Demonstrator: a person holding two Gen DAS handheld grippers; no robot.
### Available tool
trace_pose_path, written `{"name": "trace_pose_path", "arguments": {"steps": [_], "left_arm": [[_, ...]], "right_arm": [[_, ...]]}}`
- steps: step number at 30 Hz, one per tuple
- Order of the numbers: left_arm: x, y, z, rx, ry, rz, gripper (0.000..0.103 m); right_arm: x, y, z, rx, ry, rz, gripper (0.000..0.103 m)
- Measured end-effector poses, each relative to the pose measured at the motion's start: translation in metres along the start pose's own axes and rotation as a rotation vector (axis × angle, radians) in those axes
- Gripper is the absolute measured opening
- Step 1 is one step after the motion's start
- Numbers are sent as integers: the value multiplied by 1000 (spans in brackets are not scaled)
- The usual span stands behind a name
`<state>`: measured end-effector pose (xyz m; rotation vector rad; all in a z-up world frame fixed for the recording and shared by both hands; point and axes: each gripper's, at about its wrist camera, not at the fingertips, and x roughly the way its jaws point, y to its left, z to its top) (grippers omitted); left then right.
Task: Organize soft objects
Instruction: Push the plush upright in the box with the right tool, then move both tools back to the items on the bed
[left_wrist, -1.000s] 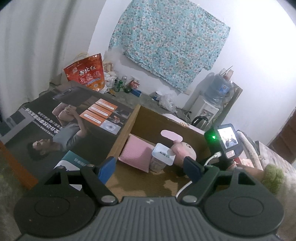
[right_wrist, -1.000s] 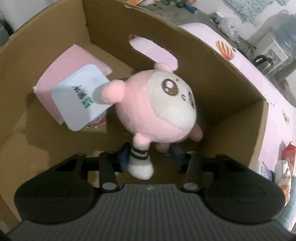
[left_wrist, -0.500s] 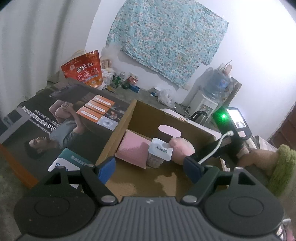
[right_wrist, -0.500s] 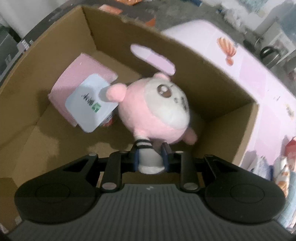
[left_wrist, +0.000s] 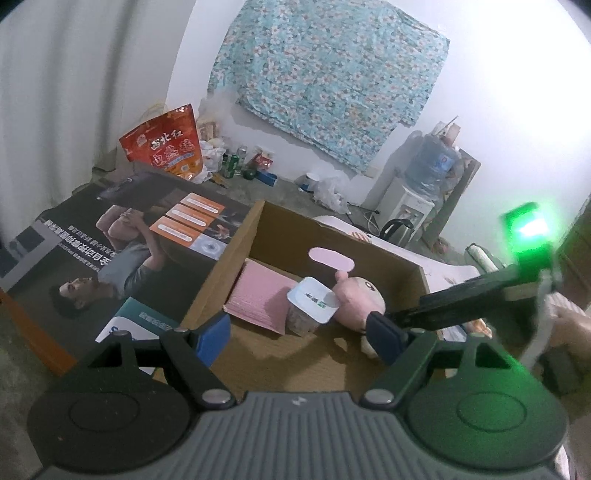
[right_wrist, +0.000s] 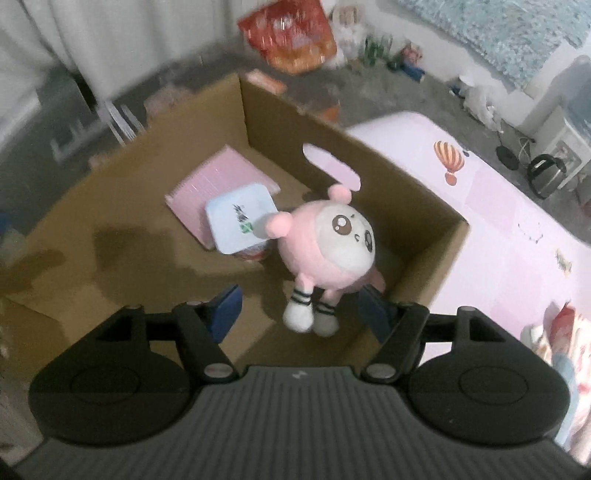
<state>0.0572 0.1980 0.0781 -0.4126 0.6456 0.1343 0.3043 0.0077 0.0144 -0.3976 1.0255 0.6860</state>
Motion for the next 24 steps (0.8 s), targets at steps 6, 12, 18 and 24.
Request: {"name": "trace_pose_path", "arguments": {"steps": [6, 12, 18, 24], "left_arm": [[-3, -20, -8, 50, 18, -14, 89], [-1, -46, -28, 127, 44, -36, 91], [6, -80, -49, 194, 75, -59, 91], [13, -133, -73, 335, 111, -163, 91]], "right_arm": [[-79, -35, -74, 162, -232, 124, 74], [-129, -65, -188, 334, -403, 88, 78], [-135, -83, -298, 552, -463, 18, 78], [-123, -94, -377, 769, -503, 0, 79]]}}
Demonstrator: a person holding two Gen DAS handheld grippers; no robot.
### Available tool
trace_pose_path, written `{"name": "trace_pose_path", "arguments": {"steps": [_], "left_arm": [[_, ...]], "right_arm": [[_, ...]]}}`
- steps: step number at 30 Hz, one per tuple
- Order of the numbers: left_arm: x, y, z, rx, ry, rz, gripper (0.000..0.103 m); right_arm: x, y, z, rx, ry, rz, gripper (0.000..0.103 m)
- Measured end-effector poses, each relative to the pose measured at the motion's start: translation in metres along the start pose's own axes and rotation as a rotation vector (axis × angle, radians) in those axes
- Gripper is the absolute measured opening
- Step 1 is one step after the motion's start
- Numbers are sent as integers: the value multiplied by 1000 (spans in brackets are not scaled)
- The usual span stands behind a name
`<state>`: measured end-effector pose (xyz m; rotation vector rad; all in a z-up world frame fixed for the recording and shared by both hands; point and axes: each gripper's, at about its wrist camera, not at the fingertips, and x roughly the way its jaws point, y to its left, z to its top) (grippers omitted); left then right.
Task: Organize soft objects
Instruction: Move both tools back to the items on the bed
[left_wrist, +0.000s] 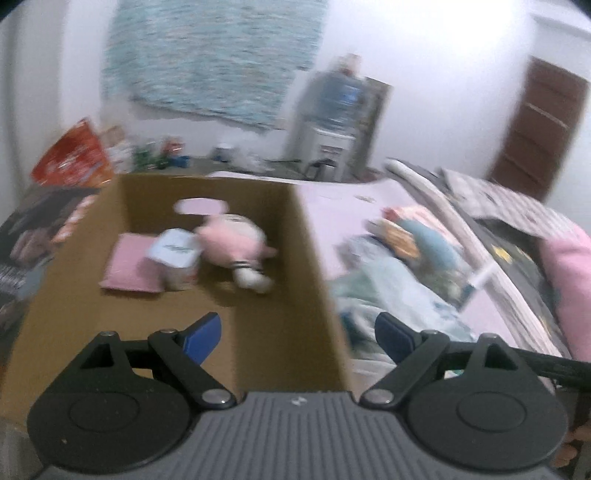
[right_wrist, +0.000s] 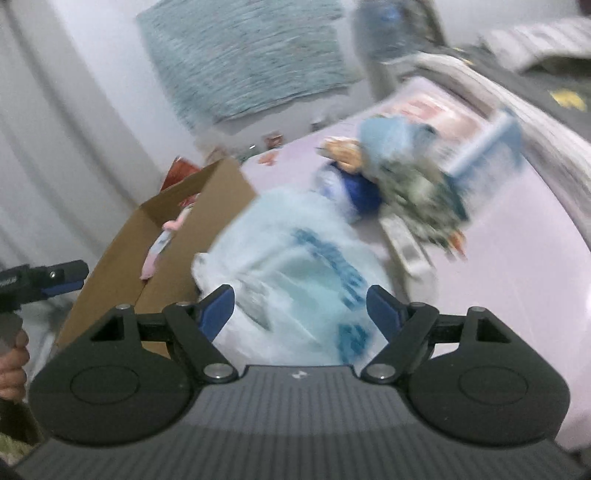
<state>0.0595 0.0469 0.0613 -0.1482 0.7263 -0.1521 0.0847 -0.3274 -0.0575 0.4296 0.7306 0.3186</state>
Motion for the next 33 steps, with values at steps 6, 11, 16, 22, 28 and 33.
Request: {"name": "trace_pose_path", "arguments": {"steps": [6, 11, 16, 22, 28, 33], "left_arm": [[22, -59, -4, 152, 21, -79, 91], [42, -102, -6, 237, 37, -126, 91], [72, -139, -3, 253, 79, -155, 87], [113, -167, 8, 199, 155, -179, 65], [136, -182, 14, 178, 212, -206, 61], [152, -193, 17, 153, 278, -261, 61]], "right_arm": [[-8, -35, -23, 87, -36, -37, 79], [-11, -65, -21, 152, -80, -24, 79], [-2, -88, -8, 170, -114, 1, 77], [37, -98, 12, 116, -107, 14, 59], [83, -111, 18, 128, -28, 32, 35], [82, -132, 9, 274, -40, 69, 27]]}}
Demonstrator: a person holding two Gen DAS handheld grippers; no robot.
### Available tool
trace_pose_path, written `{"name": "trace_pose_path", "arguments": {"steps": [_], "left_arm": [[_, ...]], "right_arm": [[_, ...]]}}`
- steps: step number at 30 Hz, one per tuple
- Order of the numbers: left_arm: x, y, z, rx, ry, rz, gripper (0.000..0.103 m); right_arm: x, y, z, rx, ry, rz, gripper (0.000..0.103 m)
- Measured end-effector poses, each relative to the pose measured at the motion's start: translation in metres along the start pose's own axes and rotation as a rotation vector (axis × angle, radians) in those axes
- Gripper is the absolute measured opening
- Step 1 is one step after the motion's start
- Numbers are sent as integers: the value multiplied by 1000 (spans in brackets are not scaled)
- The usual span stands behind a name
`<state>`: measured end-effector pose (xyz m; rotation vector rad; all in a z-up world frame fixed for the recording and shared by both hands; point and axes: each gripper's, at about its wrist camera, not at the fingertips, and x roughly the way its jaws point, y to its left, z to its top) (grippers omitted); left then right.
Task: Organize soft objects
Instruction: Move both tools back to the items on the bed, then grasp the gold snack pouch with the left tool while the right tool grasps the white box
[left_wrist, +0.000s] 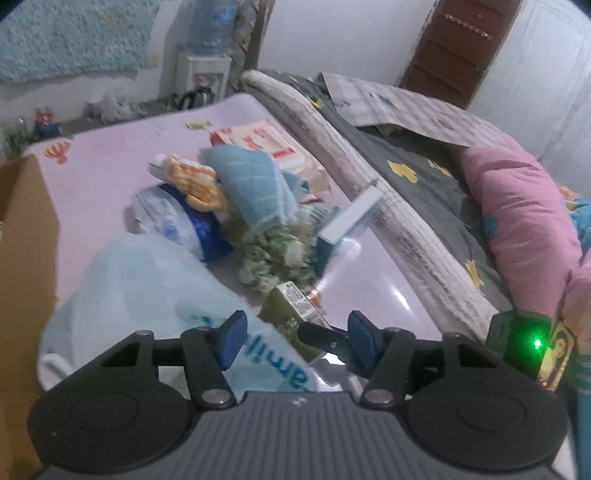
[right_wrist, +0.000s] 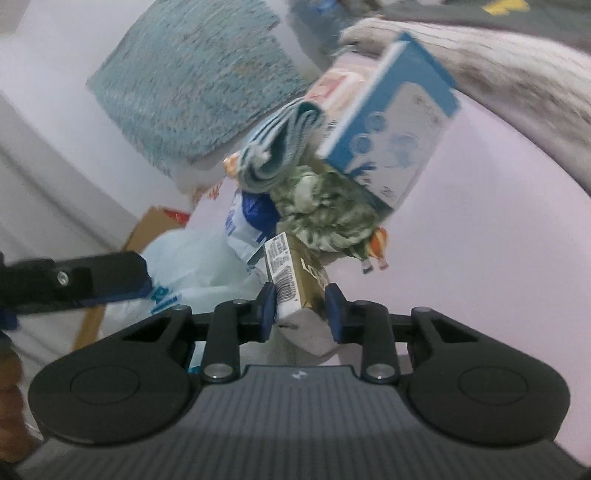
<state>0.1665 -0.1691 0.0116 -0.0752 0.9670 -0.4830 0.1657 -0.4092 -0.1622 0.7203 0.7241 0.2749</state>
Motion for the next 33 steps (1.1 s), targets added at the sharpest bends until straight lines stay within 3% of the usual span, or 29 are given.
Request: {"name": "trace_pose_path", "arguments": {"steps": [7, 14, 17, 24, 33], "left_arm": [[27, -24, 2, 19, 109, -68, 67], [46, -51, -23, 67, 187, -99, 69], [56, -59, -33, 73, 220, -92, 69], [70, -66, -43, 80, 254, -52, 60], [88, -72, -47, 97, 326, 18, 65]], "right_arm": [[-30, -27, -22, 155, -4, 45, 27], [-56, -41, -51, 268, -20, 85, 27], [-65, -39, -56, 249, -44, 62, 26], [-84, -17, -71, 46, -76, -65, 24], [-94, -30, -83, 69, -58, -62, 27]]}}
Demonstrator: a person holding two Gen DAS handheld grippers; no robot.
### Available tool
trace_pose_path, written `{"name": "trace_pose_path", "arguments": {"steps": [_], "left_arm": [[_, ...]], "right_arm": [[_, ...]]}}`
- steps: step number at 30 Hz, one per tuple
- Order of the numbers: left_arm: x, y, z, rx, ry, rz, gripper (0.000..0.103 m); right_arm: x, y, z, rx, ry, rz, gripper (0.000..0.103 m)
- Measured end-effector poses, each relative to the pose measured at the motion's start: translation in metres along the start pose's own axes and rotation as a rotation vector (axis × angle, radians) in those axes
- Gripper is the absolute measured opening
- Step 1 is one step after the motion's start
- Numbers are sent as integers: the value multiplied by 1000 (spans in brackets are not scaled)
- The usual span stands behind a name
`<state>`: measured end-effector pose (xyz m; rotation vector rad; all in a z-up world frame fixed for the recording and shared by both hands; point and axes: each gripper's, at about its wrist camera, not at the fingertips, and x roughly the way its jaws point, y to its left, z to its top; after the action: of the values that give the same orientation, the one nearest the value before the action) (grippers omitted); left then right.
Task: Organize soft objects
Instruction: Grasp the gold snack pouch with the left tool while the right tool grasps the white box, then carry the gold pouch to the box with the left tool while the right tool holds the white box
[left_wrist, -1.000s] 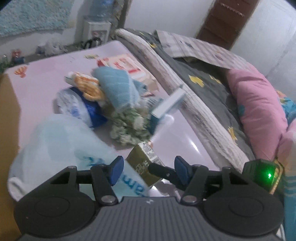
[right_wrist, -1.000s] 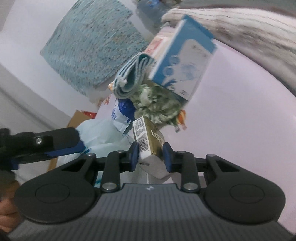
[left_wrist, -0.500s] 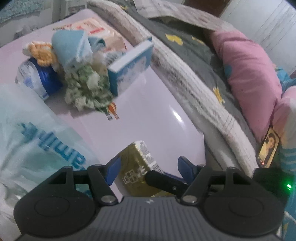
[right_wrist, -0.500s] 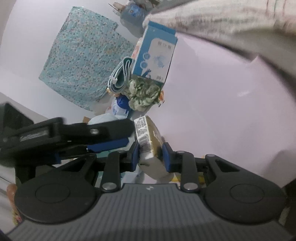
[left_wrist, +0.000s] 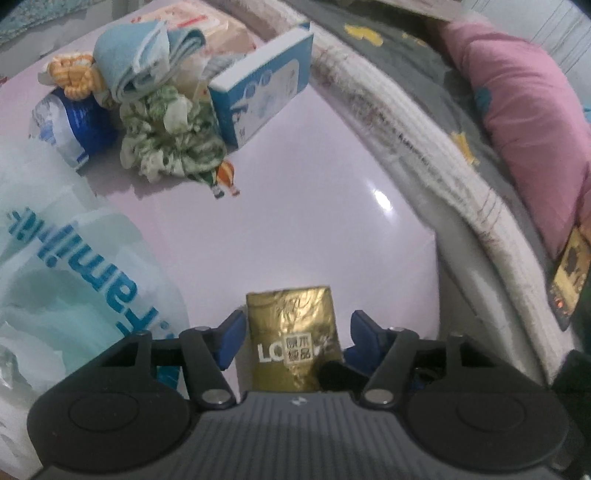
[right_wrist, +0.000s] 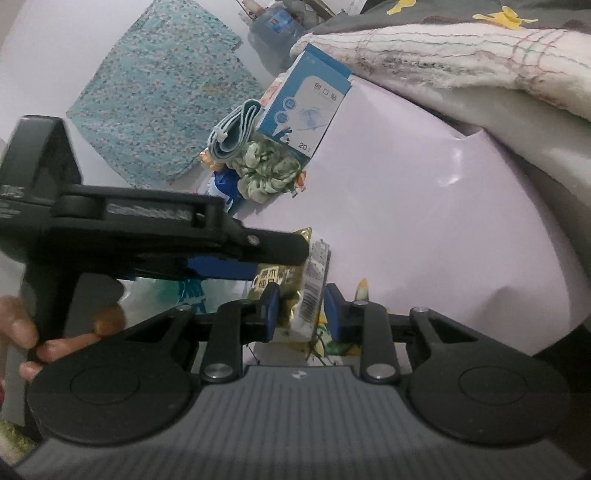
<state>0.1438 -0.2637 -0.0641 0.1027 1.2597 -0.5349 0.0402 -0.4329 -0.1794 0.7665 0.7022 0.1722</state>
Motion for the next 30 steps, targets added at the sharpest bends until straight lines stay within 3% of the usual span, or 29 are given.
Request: {"name": "trace_pose_path", "arguments": {"steps": [7, 11, 15, 21, 24, 30], "left_arm": [[12, -19, -7, 87, 15, 82, 69], [14, -28, -11, 144, -13, 131, 56], [5, -24, -12, 126, -45, 99, 55], [-35, -13, -11, 85, -155, 13, 55], [-59, -1, -10, 47, -219, -23, 55], [-101, 32, -17, -28, -319, -58, 55]], "right_arm": [[-25, -9, -5, -56, -16, -56, 31], [-45, -19, -4, -63, -60, -98, 34], [-63, -27, 9, -47, -118, -104, 42], [-70, -24, 63, -3, -184, 21, 53], [-52, -20, 103, 68, -180, 106, 67], [25, 12, 171, 90, -84, 60, 74]]}}
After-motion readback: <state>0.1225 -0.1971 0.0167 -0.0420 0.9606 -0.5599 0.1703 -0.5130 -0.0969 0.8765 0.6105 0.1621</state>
